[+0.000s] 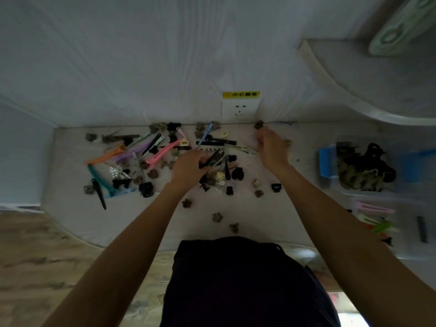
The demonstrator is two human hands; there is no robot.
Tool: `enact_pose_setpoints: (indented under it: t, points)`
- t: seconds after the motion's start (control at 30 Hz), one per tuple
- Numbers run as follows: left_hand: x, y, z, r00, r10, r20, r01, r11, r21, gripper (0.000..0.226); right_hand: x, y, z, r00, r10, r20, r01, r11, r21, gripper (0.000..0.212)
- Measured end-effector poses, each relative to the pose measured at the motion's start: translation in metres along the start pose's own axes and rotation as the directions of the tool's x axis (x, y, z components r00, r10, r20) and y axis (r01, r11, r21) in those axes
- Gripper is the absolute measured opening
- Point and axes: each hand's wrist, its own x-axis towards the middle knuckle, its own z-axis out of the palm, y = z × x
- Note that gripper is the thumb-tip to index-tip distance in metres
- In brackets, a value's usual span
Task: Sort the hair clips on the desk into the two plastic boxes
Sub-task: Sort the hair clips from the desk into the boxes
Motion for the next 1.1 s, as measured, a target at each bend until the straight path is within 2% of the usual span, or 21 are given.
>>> enact_pose_setpoints:
  t: [0.1, 0.17, 0.27, 0.37, 0.43, 0.57, 0.7, 0.77, 0.87, 0.97, 1.1]
  points:
    - [-0.001, 0.002, -0.003, 0.999, -0.04, -0.011, 0.039, 0.992, -0.123, 0.027, -0.002, 0.002, -0.006, 0.999, -0.018, 0.05, 0.017, 1.0, 0.02, 0.021]
    - [-0.003, 0.005, -0.005, 0.995, -0.059, -0.079, 0.045, 0.984, -0.173, 0.024, -0.003, -0.003, -0.006, 0.993, -0.015, 0.115, 0.017, 1.0, -0.016, 0.021]
    - [-0.007, 0.014, -0.005, 0.987, -0.006, -0.159, -0.008, 0.996, -0.087, 0.021, -0.004, -0.009, -0.002, 0.983, -0.044, 0.178, 0.05, 0.998, -0.026, 0.017]
    - [-0.006, 0.022, -0.001, 0.997, 0.058, -0.051, -0.055, 0.997, 0.045, 0.028, -0.003, -0.013, 0.005, 0.972, -0.108, 0.208, 0.113, 0.993, -0.013, 0.011]
    - [-0.002, 0.026, 0.0, 0.998, 0.057, 0.002, -0.057, 0.992, 0.109, 0.031, -0.003, -0.018, 0.004, 0.966, -0.14, 0.216, 0.143, 0.99, -0.001, 0.015]
    - [0.003, 0.024, 0.002, 1.0, 0.017, 0.004, -0.017, 0.992, 0.128, 0.032, -0.007, -0.025, 0.002, 0.955, -0.183, 0.234, 0.205, 0.976, -0.072, 0.026]
    - [0.001, 0.023, 0.001, 0.999, -0.028, -0.02, 0.03, 0.995, 0.1, 0.032, -0.013, -0.027, 0.004, 0.956, -0.171, 0.24, 0.202, 0.973, -0.111, 0.032]
    - [0.0, 0.022, 0.001, 0.998, -0.055, -0.013, 0.056, 0.994, 0.091, 0.037, -0.016, -0.025, 0.007, 0.948, -0.169, 0.269, 0.225, 0.955, -0.195, 0.027]
    - [0.002, 0.023, 0.001, 0.999, -0.05, 0.015, 0.046, 0.979, 0.198, 0.031, -0.02, -0.021, 0.01, 0.935, -0.192, 0.299, 0.284, 0.91, -0.303, 0.017]
    - [0.005, 0.023, 0.003, 0.999, -0.03, 0.043, 0.017, 0.964, 0.265, 0.022, -0.02, -0.018, 0.008, 0.927, -0.198, 0.318, 0.296, 0.907, -0.299, 0.019]
    - [0.009, 0.021, 0.005, 0.997, -0.011, 0.075, -0.012, 0.954, 0.301, 0.025, -0.021, -0.019, 0.003, 0.932, -0.189, 0.31, 0.272, 0.929, -0.252, 0.024]
